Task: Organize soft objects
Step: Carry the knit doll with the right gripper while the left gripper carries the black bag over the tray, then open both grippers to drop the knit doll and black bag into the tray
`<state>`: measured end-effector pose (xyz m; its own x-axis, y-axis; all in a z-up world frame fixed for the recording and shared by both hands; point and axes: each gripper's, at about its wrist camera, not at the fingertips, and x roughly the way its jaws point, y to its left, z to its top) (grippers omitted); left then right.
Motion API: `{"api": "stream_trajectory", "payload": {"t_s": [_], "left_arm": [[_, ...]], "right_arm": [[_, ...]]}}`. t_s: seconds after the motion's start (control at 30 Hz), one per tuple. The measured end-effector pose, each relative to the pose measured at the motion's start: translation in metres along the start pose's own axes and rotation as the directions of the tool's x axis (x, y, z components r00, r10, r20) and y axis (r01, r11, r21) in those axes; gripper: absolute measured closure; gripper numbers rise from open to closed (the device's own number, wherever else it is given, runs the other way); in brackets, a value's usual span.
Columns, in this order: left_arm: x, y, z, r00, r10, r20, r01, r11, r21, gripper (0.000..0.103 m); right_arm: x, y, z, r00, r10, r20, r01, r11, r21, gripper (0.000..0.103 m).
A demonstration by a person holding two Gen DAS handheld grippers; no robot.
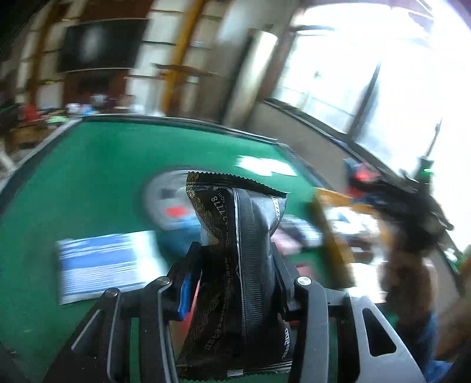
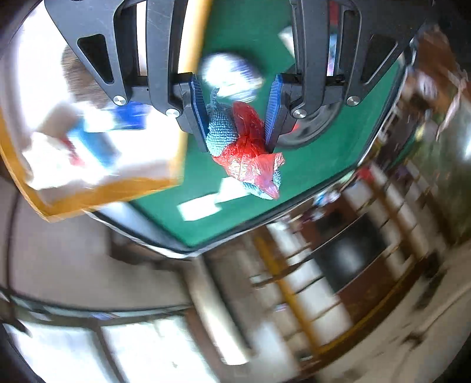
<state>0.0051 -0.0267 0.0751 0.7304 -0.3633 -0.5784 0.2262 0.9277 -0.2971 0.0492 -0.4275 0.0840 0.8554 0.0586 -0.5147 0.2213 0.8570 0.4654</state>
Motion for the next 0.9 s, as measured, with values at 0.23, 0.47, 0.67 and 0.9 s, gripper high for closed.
{"api": "stream_trajectory", "payload": {"t_s": [0.23,0.47,0.67,0.9], "left_arm": [[0.056,-0.118,0.023,0.955,-0.26,-0.142,0.27,0.961,0.057,0.06],[0.125,-0.203,0.013,0.899,-0.315,-0.305,0.357,0.929,0.094,0.06],[0.148,-0.232,0.0,0.879,-0.304,-0.366,0.366,0.924,0.112,0.059],[0.157,-0.231,-0.001,0.875,-0.315,-0.367,0.363,0.929,0.068,0.047]], "right_arm": [[-0.013,-0.091,0.023,0.958,-0.285,-0.026,0.283,0.933,0.222,0.068],[-0.005,-0.134,0.023,0.912,-0.387,-0.136,0.41,0.859,0.306,0.068],[-0.005,-0.13,0.024,0.91,-0.389,-0.145,0.416,0.853,0.315,0.051],[-0.019,-0.102,0.03,0.894,-0.447,-0.035,0.442,0.864,0.242,0.038]]}}
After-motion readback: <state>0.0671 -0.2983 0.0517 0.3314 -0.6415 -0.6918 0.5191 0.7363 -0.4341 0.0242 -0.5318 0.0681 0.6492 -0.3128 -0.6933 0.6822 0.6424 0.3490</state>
